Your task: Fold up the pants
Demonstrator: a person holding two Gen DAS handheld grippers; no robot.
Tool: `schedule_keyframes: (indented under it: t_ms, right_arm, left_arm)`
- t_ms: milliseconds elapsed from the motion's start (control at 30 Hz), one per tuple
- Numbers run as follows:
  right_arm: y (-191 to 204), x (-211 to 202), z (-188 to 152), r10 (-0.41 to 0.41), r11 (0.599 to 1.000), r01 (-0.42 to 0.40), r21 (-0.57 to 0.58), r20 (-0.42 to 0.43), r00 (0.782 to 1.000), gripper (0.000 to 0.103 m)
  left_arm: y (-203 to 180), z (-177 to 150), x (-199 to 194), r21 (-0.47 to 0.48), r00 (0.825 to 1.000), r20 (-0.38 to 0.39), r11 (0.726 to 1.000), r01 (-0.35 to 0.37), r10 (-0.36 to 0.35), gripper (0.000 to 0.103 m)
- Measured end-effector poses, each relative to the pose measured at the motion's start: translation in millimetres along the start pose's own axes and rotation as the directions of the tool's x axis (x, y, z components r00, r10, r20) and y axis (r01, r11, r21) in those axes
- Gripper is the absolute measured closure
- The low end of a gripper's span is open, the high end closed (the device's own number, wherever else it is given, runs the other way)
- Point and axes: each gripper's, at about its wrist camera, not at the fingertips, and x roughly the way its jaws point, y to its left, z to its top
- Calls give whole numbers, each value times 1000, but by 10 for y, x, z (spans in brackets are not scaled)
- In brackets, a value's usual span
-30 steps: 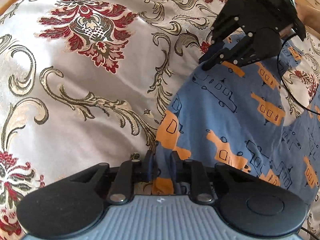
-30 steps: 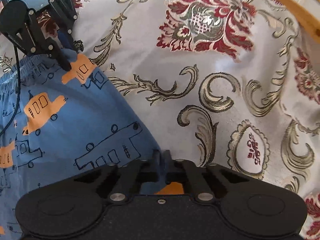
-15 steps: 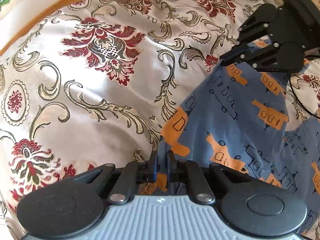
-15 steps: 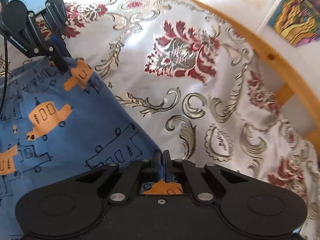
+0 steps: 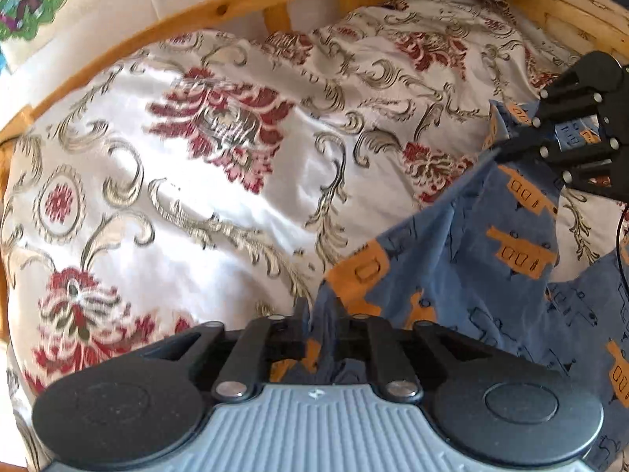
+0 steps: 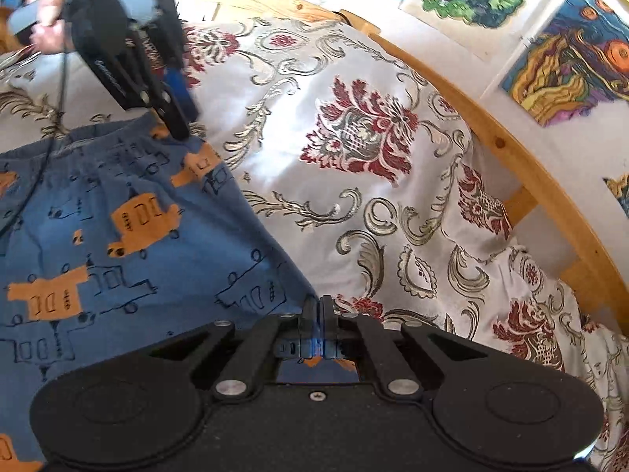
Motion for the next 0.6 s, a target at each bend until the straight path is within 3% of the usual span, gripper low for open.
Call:
schedule_keyframes:
  t_ms: [100,133,200,367,533,600]
  right_arm:
    - [23,-23,-6,6,1000,-6,-8,6,1000,103]
    - [24,-26,-11,8,1000,-8,-7,8,1000,103]
    - [24,-31,-26,13,1000,-13,-10,12,1000,103]
    - [27,-54,-68,16,1000,-16,-4,27,1000,103]
    - [48,-78,-99,17,1000,-17,5,33,999,103]
    - [50,-88,-104,14,1000,-14,11,33,999,103]
  left_arm:
    - [-62,45,59,71,1000,9,997,7,-7,35]
    - [-86,57,91,101,1000,11,995,10,-11,34]
    - [-93,86,164,121,1000,-3,992,27,-27,41]
    - [122,153,368,24,988,-66,990,139,-137,52]
    - [271,171,470,-76,974,-78,975,208,-214,83]
    - [255,165,456,-75,972,-71,973,220,-225,88]
